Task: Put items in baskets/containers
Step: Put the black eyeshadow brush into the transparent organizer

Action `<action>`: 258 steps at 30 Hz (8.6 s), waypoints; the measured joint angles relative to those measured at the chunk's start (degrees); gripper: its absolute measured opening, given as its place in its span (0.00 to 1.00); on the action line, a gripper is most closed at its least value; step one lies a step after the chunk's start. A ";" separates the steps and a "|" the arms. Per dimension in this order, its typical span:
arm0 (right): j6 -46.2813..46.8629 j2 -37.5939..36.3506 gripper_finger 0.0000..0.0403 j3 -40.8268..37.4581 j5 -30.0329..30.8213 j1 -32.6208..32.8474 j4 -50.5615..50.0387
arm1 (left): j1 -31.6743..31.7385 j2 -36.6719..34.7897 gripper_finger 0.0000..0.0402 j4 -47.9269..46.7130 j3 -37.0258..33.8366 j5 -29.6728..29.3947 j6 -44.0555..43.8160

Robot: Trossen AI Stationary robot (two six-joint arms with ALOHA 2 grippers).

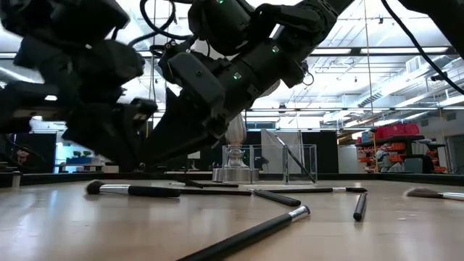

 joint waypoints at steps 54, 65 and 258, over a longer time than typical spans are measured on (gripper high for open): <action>0.30 -0.07 0.03 -0.04 5.99 -0.76 0.18 | 0.24 -0.02 0.11 -13.15 8.91 0.63 9.29; 2.73 -0.49 0.04 -0.02 10.13 -1.36 -3.50 | -0.30 -3.16 0.27 -13.58 8.88 -14.72 7.26; -14.91 -29.38 0.45 -34.60 15.76 -11.61 30.72 | 47.75 20.20 0.27 -6.42 19.88 29.24 46.23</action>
